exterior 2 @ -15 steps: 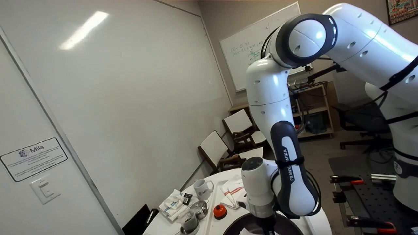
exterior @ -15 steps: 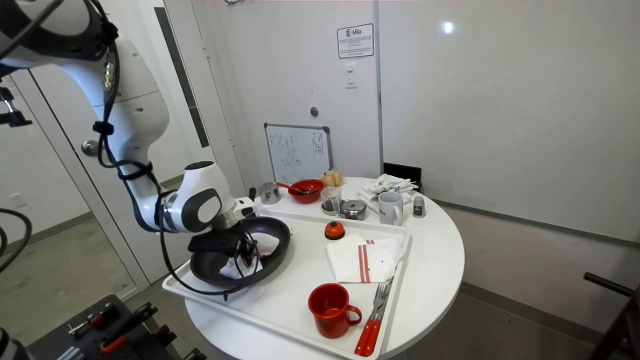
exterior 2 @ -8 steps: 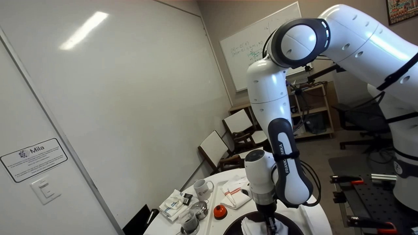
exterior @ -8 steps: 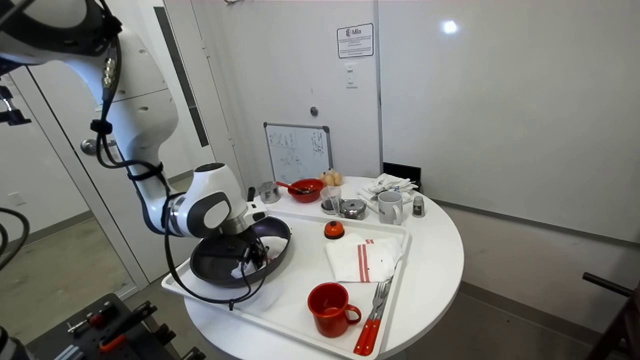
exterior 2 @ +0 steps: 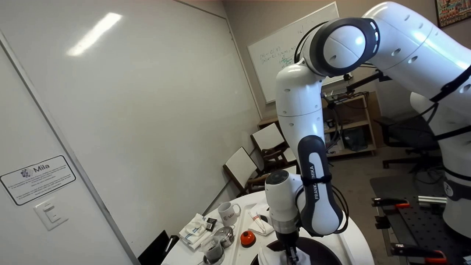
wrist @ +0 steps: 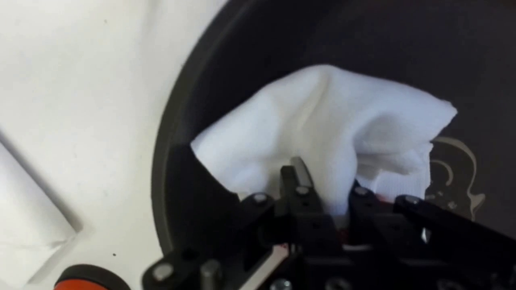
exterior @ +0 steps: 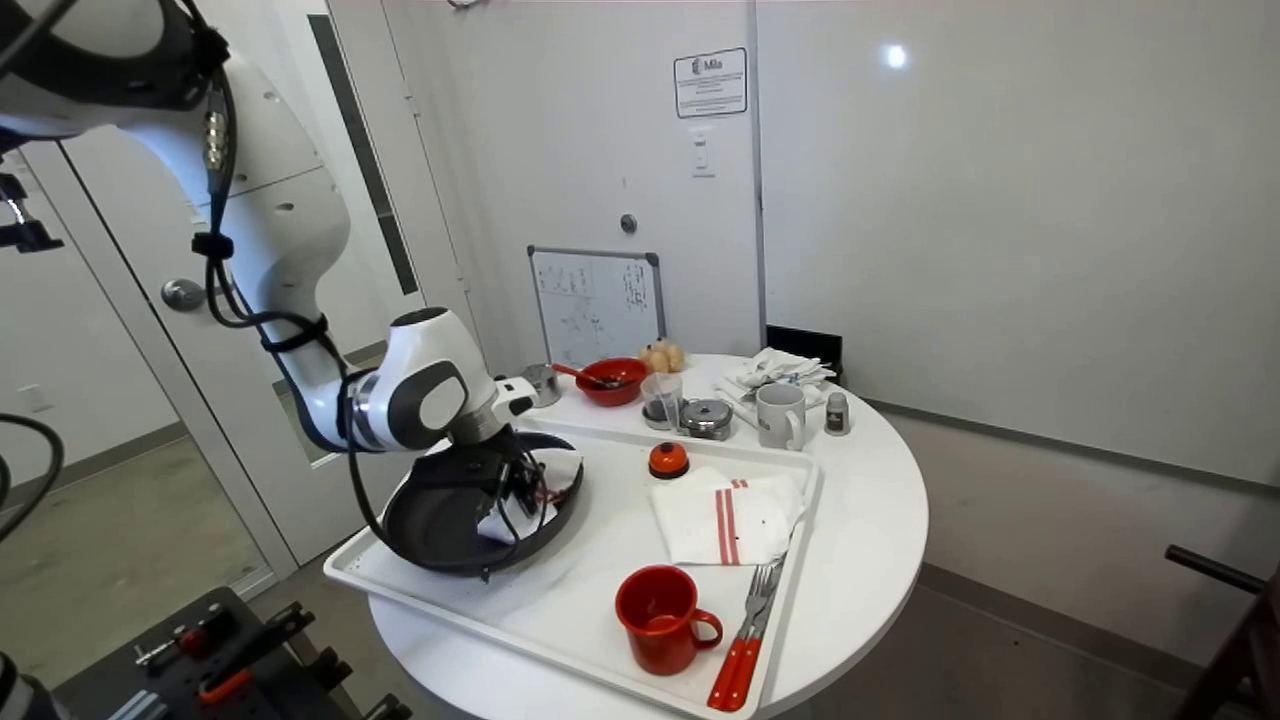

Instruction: Wipe the pan with a towel

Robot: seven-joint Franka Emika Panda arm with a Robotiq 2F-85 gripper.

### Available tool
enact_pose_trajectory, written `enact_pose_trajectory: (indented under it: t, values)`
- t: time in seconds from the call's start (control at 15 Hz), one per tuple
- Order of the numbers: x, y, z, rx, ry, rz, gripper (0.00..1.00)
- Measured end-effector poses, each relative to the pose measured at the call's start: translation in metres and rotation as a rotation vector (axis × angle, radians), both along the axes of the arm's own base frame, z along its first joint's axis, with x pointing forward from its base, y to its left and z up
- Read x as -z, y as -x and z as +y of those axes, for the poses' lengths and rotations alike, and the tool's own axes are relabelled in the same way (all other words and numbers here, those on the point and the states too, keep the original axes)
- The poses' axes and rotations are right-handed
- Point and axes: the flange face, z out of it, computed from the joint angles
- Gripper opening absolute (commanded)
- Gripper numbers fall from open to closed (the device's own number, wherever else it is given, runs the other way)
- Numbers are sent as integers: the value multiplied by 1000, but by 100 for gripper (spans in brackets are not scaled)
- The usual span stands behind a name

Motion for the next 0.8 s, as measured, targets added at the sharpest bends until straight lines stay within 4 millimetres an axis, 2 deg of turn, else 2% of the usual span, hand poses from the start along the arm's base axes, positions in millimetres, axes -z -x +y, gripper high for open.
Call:
enact_pose_trajectory:
  t: [0.4, 0.8]
  values:
    - [-14, -25, 45, -79, 6, -41, 3]
    - [-19, -32, 85, -134, -24, -27, 3]
